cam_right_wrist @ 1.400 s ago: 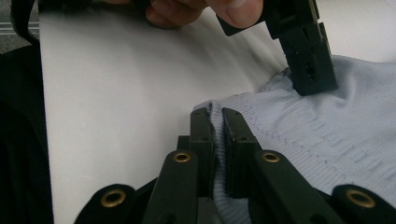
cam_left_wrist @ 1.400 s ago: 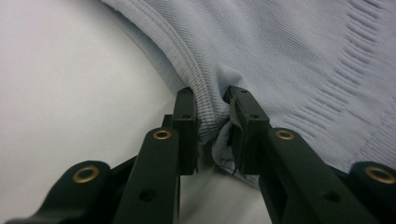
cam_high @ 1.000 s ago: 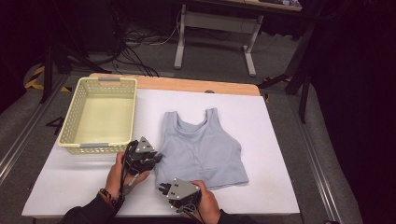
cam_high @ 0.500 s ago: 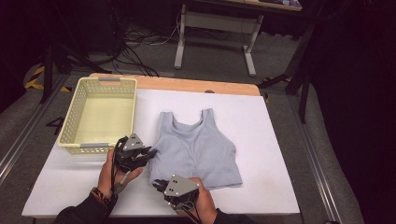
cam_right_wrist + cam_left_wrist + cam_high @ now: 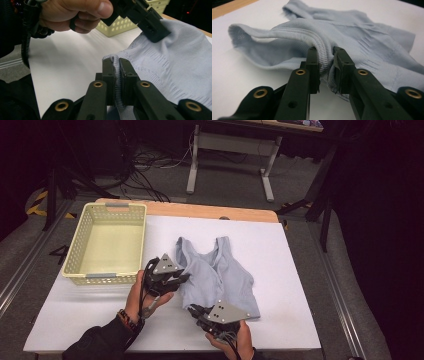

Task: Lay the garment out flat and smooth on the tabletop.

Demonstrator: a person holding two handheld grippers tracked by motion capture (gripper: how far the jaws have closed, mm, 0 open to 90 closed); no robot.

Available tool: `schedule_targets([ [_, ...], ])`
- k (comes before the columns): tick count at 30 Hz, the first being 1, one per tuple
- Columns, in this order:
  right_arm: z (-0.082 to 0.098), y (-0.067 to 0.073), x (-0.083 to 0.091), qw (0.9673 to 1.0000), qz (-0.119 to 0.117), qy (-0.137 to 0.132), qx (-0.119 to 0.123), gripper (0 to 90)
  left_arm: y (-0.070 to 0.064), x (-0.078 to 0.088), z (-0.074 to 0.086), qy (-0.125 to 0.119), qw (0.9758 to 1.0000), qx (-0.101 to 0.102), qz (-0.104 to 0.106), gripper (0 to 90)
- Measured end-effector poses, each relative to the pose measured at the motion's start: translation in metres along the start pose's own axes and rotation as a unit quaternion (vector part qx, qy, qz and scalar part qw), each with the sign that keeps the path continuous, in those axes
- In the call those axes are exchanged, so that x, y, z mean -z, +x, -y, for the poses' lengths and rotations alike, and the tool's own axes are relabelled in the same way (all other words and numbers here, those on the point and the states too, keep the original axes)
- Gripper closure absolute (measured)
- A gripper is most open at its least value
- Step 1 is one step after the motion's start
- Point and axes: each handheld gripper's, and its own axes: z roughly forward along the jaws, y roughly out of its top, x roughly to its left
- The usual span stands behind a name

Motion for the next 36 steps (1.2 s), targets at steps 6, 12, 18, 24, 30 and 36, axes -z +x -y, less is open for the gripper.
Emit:
schedule_targets([
  [6, 0.003, -0.009, 0.019, 0.9994, 0.030, -0.009, -0.013, 83.9, -0.011, -0.017, -0.026, -0.007, 0.9998, -0.013, 0.016, 76.0],
  [12, 0.008, -0.017, 0.031, 0.9989, 0.033, -0.015, -0.031, 83.5, -0.020, -0.013, -0.027, -0.007, 0.9994, -0.033, 0.006, 76.9],
  [18, 0.006, -0.005, 0.016, 0.9999, 0.006, 0.000, -0.010, 79.5, -0.008, 0.006, -0.002, 0.002, 0.9998, -0.020, -0.005, 76.9],
  [24, 0.001, -0.006, 0.014, 1.0000, 0.004, 0.005, -0.002, 71.6, 0.005, 0.021, 0.019, 0.006, 0.9999, -0.008, -0.014, 76.8],
  [30, -0.003, -0.036, 0.012, 0.9980, 0.060, 0.018, -0.011, 90.0, 0.007, 0.026, 0.029, 0.013, 0.9997, -0.010, -0.017, 76.5],
  [36, 0.008, -0.064, -0.028, 0.9928, 0.080, 0.087, -0.021, 89.9, 0.006, 0.032, 0.038, 0.011, 0.9998, -0.015, -0.011, 76.6],
])
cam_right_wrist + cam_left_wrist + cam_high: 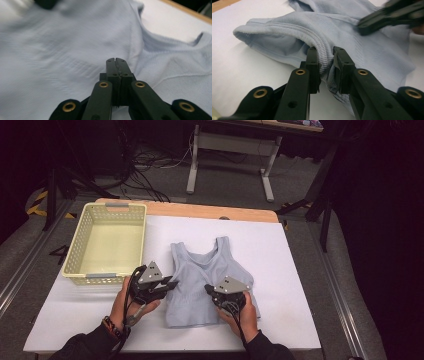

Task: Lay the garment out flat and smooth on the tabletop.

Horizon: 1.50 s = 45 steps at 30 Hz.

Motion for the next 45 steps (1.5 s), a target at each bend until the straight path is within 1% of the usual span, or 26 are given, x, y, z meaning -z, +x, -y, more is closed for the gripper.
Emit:
schedule_targets([
  [2, 0.003, -0.006, -0.012, 0.9997, -0.002, 0.017, -0.018, 90.0, 0.000, 0.002, 0.003, 0.001, 1.0000, 0.002, 0.003, 76.7],
  [4, 0.003, -0.008, -0.018, 0.9995, 0.004, 0.027, -0.017, 90.0, -0.001, 0.003, 0.005, 0.005, 1.0000, -0.003, 0.004, 77.1],
  [5, 0.003, -0.007, -0.019, 0.9995, 0.006, 0.026, -0.015, 89.9, -0.001, 0.004, 0.005, 0.006, 1.0000, -0.004, 0.001, 77.1],
  [6, 0.002, -0.006, -0.019, 0.9997, 0.007, 0.023, -0.011, 89.5, -0.001, 0.004, 0.005, 0.006, 1.0000, -0.004, 0.001, 77.2],
  [7, 0.002, -0.005, -0.017, 0.9998, 0.007, 0.018, -0.010, 87.8, 0.001, 0.004, 0.007, 0.006, 1.0000, 0.001, 0.003, 77.2],
  [8, 0.001, -0.004, -0.014, 0.9999, 0.002, 0.007, -0.009, 86.6, 0.002, 0.004, 0.008, 0.006, 1.0000, 0.003, 0.002, 77.1],
  [9, 0.000, -0.004, -0.011, 1.0000, 0.004, -0.001, -0.007, 86.6, 0.003, 0.004, 0.008, 0.005, 1.0000, 0.005, 0.002, 77.1],
  [11, -0.002, -0.003, -0.005, 0.9998, 0.018, -0.011, -0.001, 87.5, 0.005, 0.004, 0.009, 0.005, 0.9999, 0.010, 0.005, 77.0],
  [12, -0.002, -0.004, -0.003, 0.9996, 0.026, -0.014, 0.001, 89.2, 0.005, 0.004, 0.009, 0.004, 0.9999, 0.009, 0.004, 76.9],
  [13, -0.001, -0.006, -0.002, 0.9993, 0.034, -0.012, -0.002, 89.7, 0.004, 0.003, 0.009, 0.004, 0.9999, 0.010, 0.005, 76.9],
  [15, 0.002, -0.011, -0.006, 0.9992, 0.036, 0.001, -0.018, 89.8, 0.004, 0.003, 0.008, 0.002, 1.0000, 0.008, 0.004, 76.6],
  [16, 0.003, -0.013, -0.010, 0.9991, 0.030, 0.018, -0.023, 89.8, 0.002, 0.002, 0.008, 0.000, 1.0000, 0.004, 0.007, 76.6],
  [17, 0.004, -0.013, -0.015, 0.9988, 0.028, 0.032, -0.023, 89.8, 0.002, 0.001, 0.007, -0.001, 1.0000, 0.003, 0.007, 76.6],
  [20, 0.005, -0.014, -0.021, 0.9983, 0.024, 0.046, -0.026, 89.9, -0.001, 0.003, 0.006, -0.009, 0.9999, 0.000, 0.011, 76.6],
  [22, 0.005, -0.015, -0.023, 0.9983, 0.023, 0.047, -0.027, 89.9, -0.001, 0.004, 0.005, -0.013, 0.9998, -0.001, 0.015, 76.6],
  [23, 0.004, -0.015, -0.025, 0.9980, 0.017, 0.051, -0.033, 89.9, -0.001, 0.004, 0.004, -0.019, 0.9996, -0.001, 0.018, 76.2],
  [26, 0.003, -0.014, -0.027, 0.9977, 0.018, 0.060, -0.024, 89.8, -0.003, 0.000, -0.001, -0.029, 0.9993, 0.000, 0.022, 76.0],
  [28, 0.003, -0.014, -0.033, 0.9973, 0.012, 0.070, -0.021, 89.8, -0.004, -0.002, -0.005, -0.034, 0.9991, -0.002, 0.025, 76.0],
  [32, 0.002, -0.017, -0.038, 0.9969, 0.014, 0.075, -0.016, 89.8, -0.008, -0.007, -0.016, -0.042, 0.9985, -0.006, 0.033, 76.0],
  [35, 0.000, -0.018, -0.040, 0.9967, 0.012, 0.080, -0.012, 89.7, -0.010, -0.013, -0.024, -0.049, 0.9979, -0.004, 0.042, 76.0],
  [36, 0.000, -0.018, -0.039, 0.9966, 0.011, 0.080, -0.012, 88.5, -0.011, -0.014, -0.026, -0.049, 0.9979, -0.005, 0.041, 76.0],
  [37, 0.000, -0.018, -0.038, 0.9968, 0.015, 0.078, -0.012, 84.9, -0.011, -0.016, -0.029, -0.050, 0.9979, -0.005, 0.042, 76.0],
  [38, -0.001, -0.017, -0.035, 0.9973, 0.026, 0.068, -0.013, 81.8, -0.012, -0.018, -0.031, -0.050, 0.9978, -0.002, 0.043, 76.0],
  [40, -0.002, -0.015, -0.026, 0.9986, 0.032, 0.042, -0.010, 79.3, -0.011, -0.021, -0.033, -0.050, 0.9979, 0.001, 0.042, 75.8],
  [43, -0.006, -0.004, -0.002, 0.9998, 0.013, -0.004, 0.011, 79.4, -0.010, -0.024, -0.035, -0.051, 0.9980, 0.005, 0.039, 75.9],
  [45, -0.008, 0.009, 0.019, 0.9988, -0.010, -0.040, 0.026, 78.1, -0.010, -0.026, -0.035, -0.049, 0.9980, 0.008, 0.038, 75.9],
])
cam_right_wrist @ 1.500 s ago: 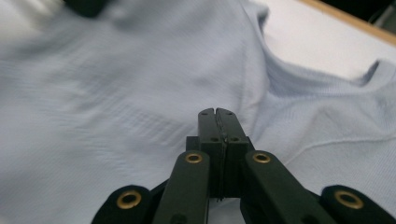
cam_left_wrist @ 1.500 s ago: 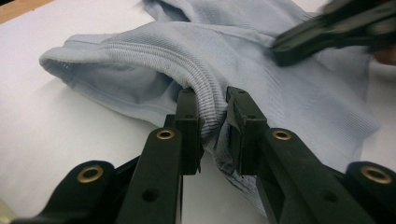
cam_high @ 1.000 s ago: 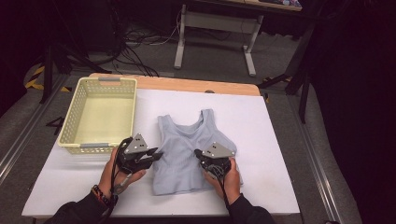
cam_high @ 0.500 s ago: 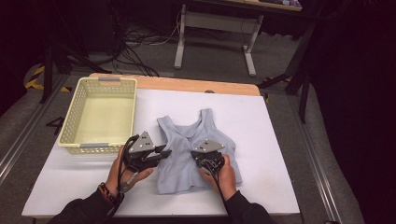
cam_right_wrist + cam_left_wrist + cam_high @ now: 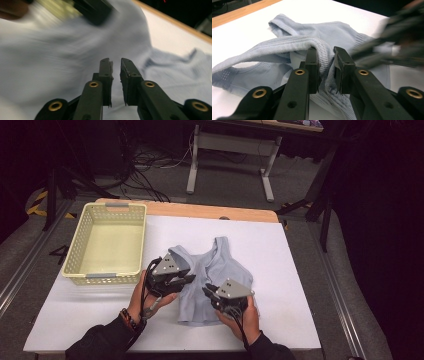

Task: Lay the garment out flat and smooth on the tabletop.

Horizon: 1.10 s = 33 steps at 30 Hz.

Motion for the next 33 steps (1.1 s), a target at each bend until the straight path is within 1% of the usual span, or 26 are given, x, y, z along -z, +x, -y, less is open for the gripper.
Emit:
schedule_targets([
  [2, -0.003, 0.013, 0.014, 0.9996, -0.016, -0.023, 0.005, 75.3, 0.000, -0.001, 0.000, 0.001, 1.0000, 0.003, -0.001, 75.9],
  [4, -0.005, 0.031, 0.027, 0.9982, -0.033, -0.041, 0.030, 71.3, 0.000, -0.001, 0.000, 0.001, 1.0000, 0.004, -0.002, 75.9],
  [5, -0.005, 0.039, 0.032, 0.9974, -0.040, -0.050, 0.034, 68.4, -0.001, -0.001, 0.000, 0.001, 1.0000, 0.003, -0.004, 75.9],
  [6, -0.006, 0.048, 0.035, 0.9966, -0.051, -0.054, 0.036, 60.9, -0.001, -0.001, 0.001, 0.001, 1.0000, 0.004, -0.004, 75.9],
  [7, -0.006, 0.048, 0.035, 0.9966, -0.051, -0.054, 0.036, 60.9, -0.001, -0.001, 0.001, 0.001, 1.0000, 0.004, -0.004, 75.9],
  [8, -0.006, 0.062, 0.036, 0.9958, -0.063, -0.059, 0.030, 48.7, -0.001, -0.002, 0.001, 0.003, 1.0000, 0.004, -0.006, 76.0],
  [9, -0.006, 0.066, 0.035, 0.9955, -0.069, -0.060, 0.025, 45.1, -0.001, -0.003, 0.001, 0.003, 1.0000, 0.004, -0.008, 76.0],
  [10, -0.006, 0.070, 0.033, 0.9951, -0.076, -0.059, 0.023, 41.6, -0.002, -0.004, 0.002, 0.005, 0.9999, 0.004, -0.015, 76.1],
  [11, -0.006, 0.077, 0.028, 0.9954, -0.078, -0.052, 0.022, 38.0, -0.003, -0.004, 0.002, 0.005, 0.9998, 0.005, -0.020, 76.3],
  [12, -0.005, 0.080, 0.025, 0.9960, -0.073, -0.045, 0.025, 36.1, -0.004, -0.004, 0.002, 0.005, 0.9997, 0.005, -0.025, 76.6],
  [13, -0.005, 0.082, 0.020, 0.9970, -0.065, -0.036, 0.021, 34.7, -0.005, -0.004, 0.003, 0.006, 0.9997, 0.003, -0.025, 76.6],
  [14, -0.003, 0.083, 0.014, 0.9979, -0.057, -0.026, 0.012, 33.5, -0.006, -0.004, 0.003, 0.007, 0.9996, 0.002, -0.027, 76.7],
  [16, -0.001, 0.082, 0.004, 0.9994, -0.034, -0.004, 0.005, 33.0, -0.008, -0.005, 0.003, 0.006, 0.9997, 0.000, -0.025, 76.7],
  [17, 0.001, 0.080, 0.000, 0.9996, -0.029, 0.003, 0.002, 36.7, -0.009, -0.005, 0.003, 0.006, 0.9996, -0.002, -0.027, 76.7],
  [18, 0.002, 0.079, -0.002, 0.9995, -0.028, 0.013, 0.000, 46.8, -0.009, -0.005, 0.003, 0.007, 0.9996, -0.001, -0.027, 76.7],
  [19, 0.003, 0.078, -0.002, 0.9996, -0.023, 0.017, 0.003, 51.0, -0.008, -0.005, 0.003, 0.007, 0.9996, -0.001, -0.029, 76.7],
  [20, 0.003, 0.077, -0.002, 0.9996, -0.021, 0.018, 0.005, 55.9, -0.008, -0.005, 0.003, 0.009, 0.9995, -0.001, -0.030, 76.7],
  [21, 0.004, 0.075, 0.000, 0.9996, -0.026, 0.012, 0.002, 64.5, -0.008, -0.005, 0.003, 0.009, 0.9995, -0.001, -0.030, 76.6],
  [23, 0.005, 0.073, 0.005, 0.9995, -0.033, 0.000, 0.004, 77.0, -0.008, -0.005, 0.003, 0.006, 0.9996, 0.001, -0.029, 76.4],
  [24, 0.005, 0.072, 0.008, 0.9994, -0.035, -0.003, 0.007, 79.8, -0.008, -0.005, 0.002, 0.006, 0.9996, -0.002, -0.028, 76.4],
  [26, 0.005, 0.070, 0.013, 0.9992, -0.036, -0.004, 0.015, 82.6, -0.009, -0.006, 0.000, 0.005, 0.9996, -0.003, -0.029, 76.3],
  [27, 0.005, 0.066, 0.016, 0.9992, -0.038, -0.004, 0.015, 83.3, -0.009, -0.007, -0.001, 0.006, 0.9996, -0.006, -0.028, 76.3],
  [29, 0.005, 0.060, 0.021, 0.9992, -0.039, -0.010, 0.006, 83.5, -0.011, -0.009, -0.006, 0.006, 0.9996, -0.007, -0.027, 76.3],
  [31, 0.005, 0.055, 0.029, 0.9993, -0.033, -0.017, -0.003, 83.5, -0.013, -0.012, -0.012, 0.005, 0.9997, -0.010, -0.022, 76.0],
  [33, 0.006, 0.051, 0.038, 0.9994, -0.023, -0.025, -0.009, 83.6, -0.013, -0.019, -0.021, 0.003, 0.9999, -0.010, -0.008, 75.4],
])
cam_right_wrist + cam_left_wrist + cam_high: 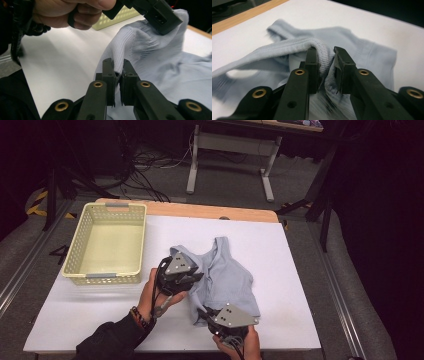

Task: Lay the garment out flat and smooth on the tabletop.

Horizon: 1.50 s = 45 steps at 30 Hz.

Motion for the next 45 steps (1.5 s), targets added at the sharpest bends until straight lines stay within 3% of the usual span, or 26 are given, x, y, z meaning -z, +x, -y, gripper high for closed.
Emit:
schedule_targets([
  [3, 0.003, -0.009, 0.016, 0.9996, 0.019, -0.014, -0.015, 83.7, -0.003, -0.014, -0.014, 0.002, 0.9999, -0.004, 0.016, 74.4],
  [9, 0.014, -0.031, 0.036, 0.9977, 0.052, -0.021, -0.038, 84.0, -0.018, -0.044, -0.037, 0.018, 0.9989, -0.039, 0.021, 73.6],
  [16, 0.027, -0.050, 0.052, 0.9945, 0.086, -0.016, -0.058, 84.2, -0.019, -0.072, -0.054, 0.020, 0.9988, -0.030, 0.033, 67.8],
  [18, 0.032, -0.056, 0.057, 0.9932, 0.096, -0.014, -0.063, 84.3, -0.020, -0.074, -0.057, 0.015, 0.9989, -0.029, 0.032, 56.7],
  [19, 0.032, -0.056, 0.057, 0.9932, 0.096, -0.014, -0.063, 84.3, -0.020, -0.075, -0.059, 0.015, 0.9990, -0.032, 0.028, 56.7],
  [20, 0.036, -0.060, 0.059, 0.9925, 0.103, -0.010, -0.064, 84.5, -0.022, -0.074, -0.061, 0.007, 0.9991, -0.035, 0.021, 42.9],
  [23, 0.042, -0.065, 0.062, 0.9911, 0.113, -0.003, -0.071, 84.5, -0.025, -0.065, -0.064, -0.007, 0.9989, -0.043, 0.015, 27.5],
  [25, 0.046, -0.068, 0.064, 0.9903, 0.116, 0.001, -0.076, 84.5, -0.028, -0.056, -0.063, -0.022, 0.9984, -0.049, 0.016, 23.4],
  [28, 0.050, -0.070, 0.068, 0.9893, 0.120, 0.007, -0.082, 84.5, -0.037, -0.036, -0.052, -0.036, 0.9973, -0.060, 0.023, 19.0],
  [31, 0.055, -0.071, 0.071, 0.9883, 0.125, 0.011, -0.087, 84.4, -0.052, -0.025, -0.029, -0.028, 0.9956, -0.075, 0.048, 16.6],
  [34, 0.062, -0.074, 0.072, 0.9862, 0.130, 0.024, -0.099, 84.3, -0.071, -0.028, 0.001, 0.017, 0.9933, -0.083, 0.079, 14.5],
  [35, 0.064, -0.075, 0.072, 0.9860, 0.130, 0.028, -0.101, 84.3, -0.080, -0.034, 0.014, 0.044, 0.9915, -0.096, 0.076, 14.6],
  [36, 0.067, -0.076, 0.072, 0.9855, 0.130, 0.035, -0.103, 84.1, -0.083, -0.037, 0.020, 0.054, 0.9910, -0.101, 0.068, 14.6],
  [39, 0.070, -0.076, 0.070, 0.9849, 0.131, 0.044, -0.105, 83.8, -0.088, -0.052, 0.037, 0.089, 0.9899, -0.091, 0.063, 14.8],
  [42, 0.075, -0.079, 0.068, 0.9834, 0.133, 0.059, -0.108, 83.6, -0.091, -0.062, 0.044, 0.104, 0.9879, -0.108, 0.041, 16.0],
  [45, 0.081, -0.085, 0.067, 0.9808, 0.130, 0.077, -0.124, 83.0, -0.087, -0.066, 0.046, 0.112, 0.9883, -0.095, 0.042, 24.1],
])
